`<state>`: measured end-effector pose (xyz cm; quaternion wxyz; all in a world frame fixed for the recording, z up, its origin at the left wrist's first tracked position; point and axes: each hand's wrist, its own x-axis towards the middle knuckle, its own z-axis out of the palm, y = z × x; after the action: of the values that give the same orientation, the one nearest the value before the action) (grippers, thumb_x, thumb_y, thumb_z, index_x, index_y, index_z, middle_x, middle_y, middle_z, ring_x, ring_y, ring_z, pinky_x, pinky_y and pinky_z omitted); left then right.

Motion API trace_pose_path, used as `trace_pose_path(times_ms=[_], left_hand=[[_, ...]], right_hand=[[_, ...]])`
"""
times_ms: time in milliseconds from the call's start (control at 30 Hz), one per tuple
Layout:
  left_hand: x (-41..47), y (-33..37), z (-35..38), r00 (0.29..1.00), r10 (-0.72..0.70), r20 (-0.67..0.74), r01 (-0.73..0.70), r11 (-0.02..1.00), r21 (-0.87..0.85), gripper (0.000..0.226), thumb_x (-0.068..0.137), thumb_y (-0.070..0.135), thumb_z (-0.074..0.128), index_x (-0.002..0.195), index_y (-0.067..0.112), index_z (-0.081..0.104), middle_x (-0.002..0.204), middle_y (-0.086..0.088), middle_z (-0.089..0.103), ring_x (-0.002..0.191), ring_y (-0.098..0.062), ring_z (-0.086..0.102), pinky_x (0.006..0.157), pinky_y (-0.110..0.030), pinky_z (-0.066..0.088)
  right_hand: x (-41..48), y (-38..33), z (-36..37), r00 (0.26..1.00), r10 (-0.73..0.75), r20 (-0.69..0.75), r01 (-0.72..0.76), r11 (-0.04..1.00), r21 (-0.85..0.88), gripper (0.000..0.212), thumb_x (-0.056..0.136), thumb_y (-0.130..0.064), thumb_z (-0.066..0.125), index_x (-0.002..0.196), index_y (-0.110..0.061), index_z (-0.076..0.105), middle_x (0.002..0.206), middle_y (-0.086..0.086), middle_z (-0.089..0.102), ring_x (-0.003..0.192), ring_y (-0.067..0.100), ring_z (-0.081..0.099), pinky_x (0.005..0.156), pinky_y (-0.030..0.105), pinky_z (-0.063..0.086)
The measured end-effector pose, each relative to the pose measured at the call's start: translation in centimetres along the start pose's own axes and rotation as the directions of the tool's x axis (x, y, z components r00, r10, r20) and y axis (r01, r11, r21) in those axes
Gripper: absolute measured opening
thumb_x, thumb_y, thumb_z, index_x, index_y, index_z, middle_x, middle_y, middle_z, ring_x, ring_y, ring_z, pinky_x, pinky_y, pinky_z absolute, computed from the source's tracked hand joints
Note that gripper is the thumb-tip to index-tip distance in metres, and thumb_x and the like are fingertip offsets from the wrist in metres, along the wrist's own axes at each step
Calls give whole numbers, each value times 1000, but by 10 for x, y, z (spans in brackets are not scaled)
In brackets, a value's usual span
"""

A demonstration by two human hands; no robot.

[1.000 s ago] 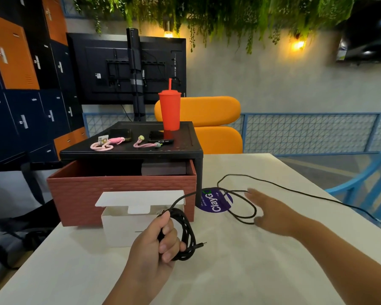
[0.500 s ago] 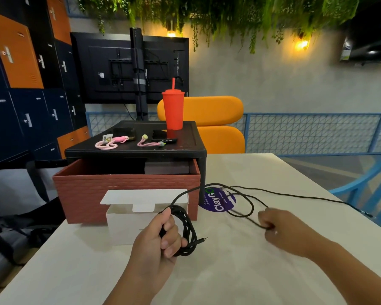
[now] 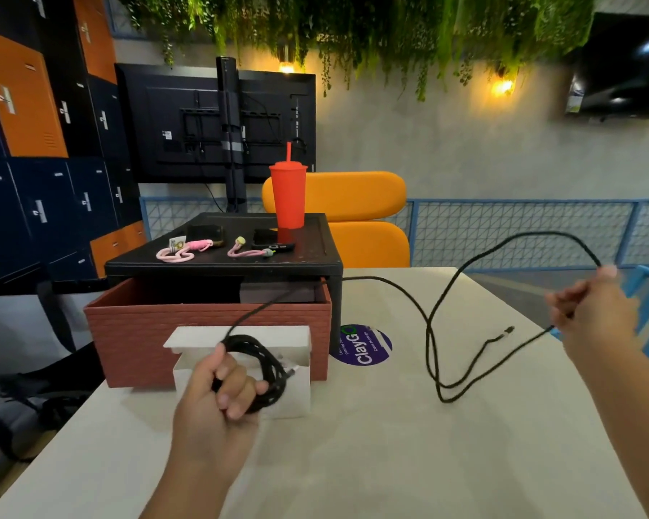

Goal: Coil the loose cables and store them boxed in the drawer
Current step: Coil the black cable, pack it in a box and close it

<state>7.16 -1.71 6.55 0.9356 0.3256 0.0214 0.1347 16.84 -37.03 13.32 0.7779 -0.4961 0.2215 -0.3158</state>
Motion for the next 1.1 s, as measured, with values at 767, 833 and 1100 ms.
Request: trace_pose_path(times_ms=[767,833,1100], left_hand=[[7,11,-10,994,10,108,-6,999,-41,49,31,32,89,47,20,44,34,8,26,28,-7,26,46,-21,48],[6,12,-8,997,2,79,1,999,-37,36,55,32,75,46,20,42,34,7,25,28,-7,25,45,-20,48],[2,11,-4,998,-50,35,52,998,-39,49,95,27,37,47,20,40,34,8,23,28,-7,23,45,-20,45]], right_hand=[[-41,145,32,564,263,783,826,-188,-532,35,95,-27,42,128,-18,49,131,5,46,119,28,42,98,32,34],[-47,152,34,564,198,802,816,-286,-503,26,96,-16,39,119,-15,52,121,6,51,111,25,47,82,28,37],[-49,98,53,552,-4,834,827,-122,-548,18,96,-21,43,96,-11,59,96,8,58,86,27,55,66,28,35]])
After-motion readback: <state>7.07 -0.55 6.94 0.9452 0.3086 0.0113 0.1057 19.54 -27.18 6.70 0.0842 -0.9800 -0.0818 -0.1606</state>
